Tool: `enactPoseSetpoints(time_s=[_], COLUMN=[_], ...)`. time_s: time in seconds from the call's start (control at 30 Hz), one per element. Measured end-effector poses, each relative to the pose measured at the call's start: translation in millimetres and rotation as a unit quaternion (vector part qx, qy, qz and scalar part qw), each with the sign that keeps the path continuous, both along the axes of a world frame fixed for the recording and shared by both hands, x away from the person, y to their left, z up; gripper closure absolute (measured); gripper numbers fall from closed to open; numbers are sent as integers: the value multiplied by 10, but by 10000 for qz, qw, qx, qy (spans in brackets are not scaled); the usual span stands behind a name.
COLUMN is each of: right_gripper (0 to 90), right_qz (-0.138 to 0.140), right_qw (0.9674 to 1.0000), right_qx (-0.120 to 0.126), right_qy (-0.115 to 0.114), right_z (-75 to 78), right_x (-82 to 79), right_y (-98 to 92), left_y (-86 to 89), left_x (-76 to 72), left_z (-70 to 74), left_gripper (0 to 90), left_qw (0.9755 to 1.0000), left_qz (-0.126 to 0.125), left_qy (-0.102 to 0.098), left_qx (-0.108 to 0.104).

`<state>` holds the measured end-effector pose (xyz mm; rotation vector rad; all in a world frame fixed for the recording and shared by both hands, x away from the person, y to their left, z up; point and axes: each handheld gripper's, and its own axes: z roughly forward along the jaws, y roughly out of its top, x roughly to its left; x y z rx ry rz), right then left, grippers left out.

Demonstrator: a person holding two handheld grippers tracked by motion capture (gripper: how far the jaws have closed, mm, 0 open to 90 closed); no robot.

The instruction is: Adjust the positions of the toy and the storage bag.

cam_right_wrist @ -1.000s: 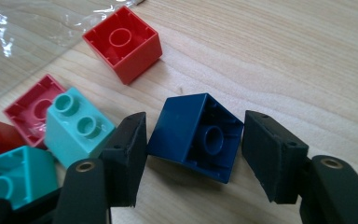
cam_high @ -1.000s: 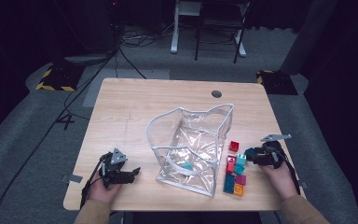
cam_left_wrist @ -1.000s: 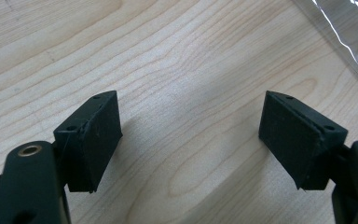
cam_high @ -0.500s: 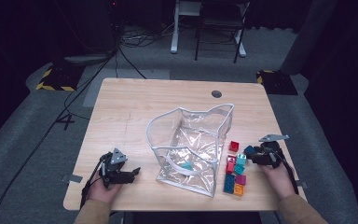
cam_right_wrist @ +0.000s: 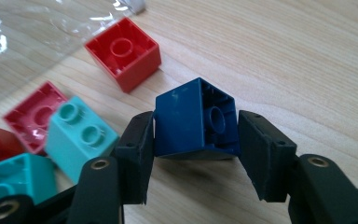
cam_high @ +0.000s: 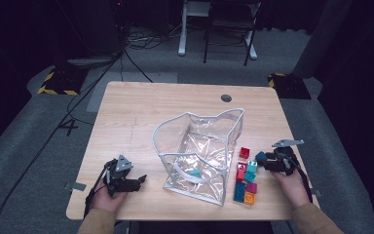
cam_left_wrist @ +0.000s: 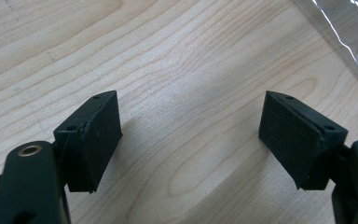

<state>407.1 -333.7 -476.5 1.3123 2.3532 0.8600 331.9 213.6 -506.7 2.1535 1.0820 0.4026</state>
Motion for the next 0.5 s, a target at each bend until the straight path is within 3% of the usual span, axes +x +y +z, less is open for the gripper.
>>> enactPoseSetpoints(time_s=[0.2, 0.4, 0.5], right_gripper=[475, 475, 474], right_qz=[99, 175, 248], right_qw=[9998, 9981, 9978], right_qx=[174, 568, 583], right_qy=[-77, -128, -171], right_z=[192, 411, 519], right_x=[-37, -93, -121], right_y=[6, 18, 32], left_y=[0, 0, 0], left_x=[0, 0, 0], left_z=[1, 0, 0], left_gripper=[214, 214, 214], left_qw=[10000, 10000, 10000], left_qz=[0, -1, 0], left_qy=[3, 1, -1], left_qx=[5, 0, 1])
